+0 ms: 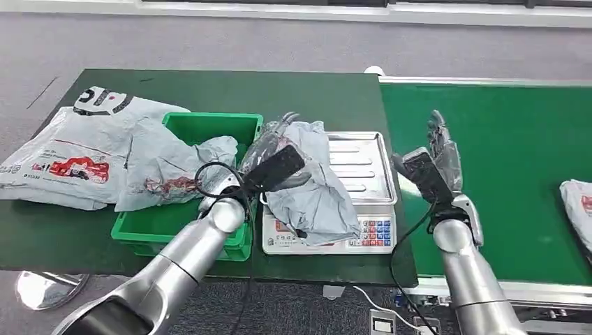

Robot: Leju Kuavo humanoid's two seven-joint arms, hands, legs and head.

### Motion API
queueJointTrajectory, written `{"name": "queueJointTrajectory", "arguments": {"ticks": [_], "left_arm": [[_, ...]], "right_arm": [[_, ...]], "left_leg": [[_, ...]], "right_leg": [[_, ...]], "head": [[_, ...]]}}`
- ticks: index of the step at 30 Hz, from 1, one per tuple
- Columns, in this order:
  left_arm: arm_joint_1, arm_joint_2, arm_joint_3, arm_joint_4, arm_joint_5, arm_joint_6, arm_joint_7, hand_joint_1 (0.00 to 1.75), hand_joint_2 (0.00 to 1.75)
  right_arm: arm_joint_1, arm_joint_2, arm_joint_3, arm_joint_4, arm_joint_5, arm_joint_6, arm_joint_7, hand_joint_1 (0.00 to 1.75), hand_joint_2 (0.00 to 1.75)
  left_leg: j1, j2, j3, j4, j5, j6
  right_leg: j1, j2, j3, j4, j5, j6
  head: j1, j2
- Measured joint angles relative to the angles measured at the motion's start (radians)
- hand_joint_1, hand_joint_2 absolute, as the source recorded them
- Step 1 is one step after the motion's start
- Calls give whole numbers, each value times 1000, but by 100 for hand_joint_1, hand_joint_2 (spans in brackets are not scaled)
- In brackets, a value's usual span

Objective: Moved the parcel from conveyor to table for the left to box.

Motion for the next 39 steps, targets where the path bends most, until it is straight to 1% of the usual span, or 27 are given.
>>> {"name": "queueJointTrajectory", "arguments": {"ticks": [4, 6, 8, 10, 12, 15, 20, 21, 22, 23, 24, 27, 31, 34, 39], "left_arm": [[0, -16, -23, 23, -43, -10, 9, 0, 175], [2, -26, -42, 37, -115, 7, 37, 0, 175], [17, -35, -113, 74, -296, 122, 108, 0, 175], [48, -39, -205, 126, -427, 210, 121, 0, 175], [68, -43, -253, 156, -459, 198, 110, 0, 175], [70, -50, -313, 192, -479, 150, 101, 0, 175], [70, -51, -359, 217, -492, 137, 92, 0, 175], [70, -51, -361, 218, -499, 136, 92, 7, 175], [69, -53, -362, 219, -507, 134, 92, 35, 175], [68, -53, -362, 220, -513, 128, 92, 89, 175], [67, -54, -363, 220, -520, 116, 92, 175, 175], [62, -58, -365, 225, -531, 50, 80, 175, 175], [37, -60, -374, 229, -539, 18, 54, 175, 175], [23, -66, -374, 229, -534, 38, 52, 175, 175], [9, -66, -367, 204, -516, 149, 66, 175, 175]], "right_arm": [[-17, -3, -50, 18, 44, -15, 32, 0, 175], [-40, -10, -81, 56, 28, -17, 27, 0, 175], [-33, -32, -118, 68, -38, 20, 4, 0, 175], [-17, -50, -158, 71, -71, 48, -12, 0, 175], [-5, -57, -179, 71, -74, 66, -17, 0, 175], [11, -62, -193, 70, -74, 79, -16, 0, 175], [26, -67, -207, 67, -74, 87, -8, 0, 175], [32, -69, -207, 62, -75, 89, -7, 0, 175], [39, -69, -208, 56, -75, 92, -7, 0, 175], [44, -70, -209, 51, -75, 95, -7, 0, 175], [48, -70, -210, 48, -76, 97, -7, 0, 175], [53, -72, -213, 40, -81, 106, -6, 0, 175], [52, -72, -214, 37, -81, 116, -6, 0, 175], [54, -72, -217, 29, -81, 116, -3, 0, 175], [71, -71, -225, -3, -70, 127, 0, 0, 175]], "left_leg": [[0, 0, 0, 0, 0, 0], [0, 0, 0, 0, 0, 0], [0, -3, 1, 0, -1, 2], [0, -4, 0, 0, -1, 2], [-1, -2, 0, 0, -2, 2], [-1, 0, 0, 0, -3, 2], [0, 0, 0, 0, -3, 2], [0, 0, 0, 0, -3, 2], [0, 0, 0, 0, -2, 2], [0, 0, 0, 0, -2, 2], [0, 0, 0, 0, -2, 2], [-1, 0, 0, 0, -2, 2], [-1, -1, 1, 0, -2, 2], [-1, -1, 1, 0, -2, 2], [0, -1, 1, 0, -2, 2]], "right_leg": [[0, 0, 0, 0, 0, 0], [0, 0, 0, 0, 0, 0], [0, -4, 2, -1, -1, 1], [-1, -5, 3, -1, -1, 1], [-1, -2, 1, -1, -1, 1], [-1, 0, 1, -1, -1, 1], [0, 0, 1, -1, -1, 1], [0, -1, 1, -1, -1, 1], [0, -1, 1, -1, -1, 1], [0, -1, 1, -1, -1, 1], [0, 0, 1, -1, -1, 1], [-1, -1, 2, -1, -1, 1], [-1, -1, 3, -1, -1, 1], [-1, -1, 3, -1, -1, 1], [0, -1, 3, -1, -1, 1]], "head": [[0, 0], [0, 0], [0, 0], [0, 0], [0, 0], [0, 0], [0, 0], [0, 0], [0, 0], [0, 0], [0, 0], [0, 0], [0, 0], [0, 0], [0, 0]]}}
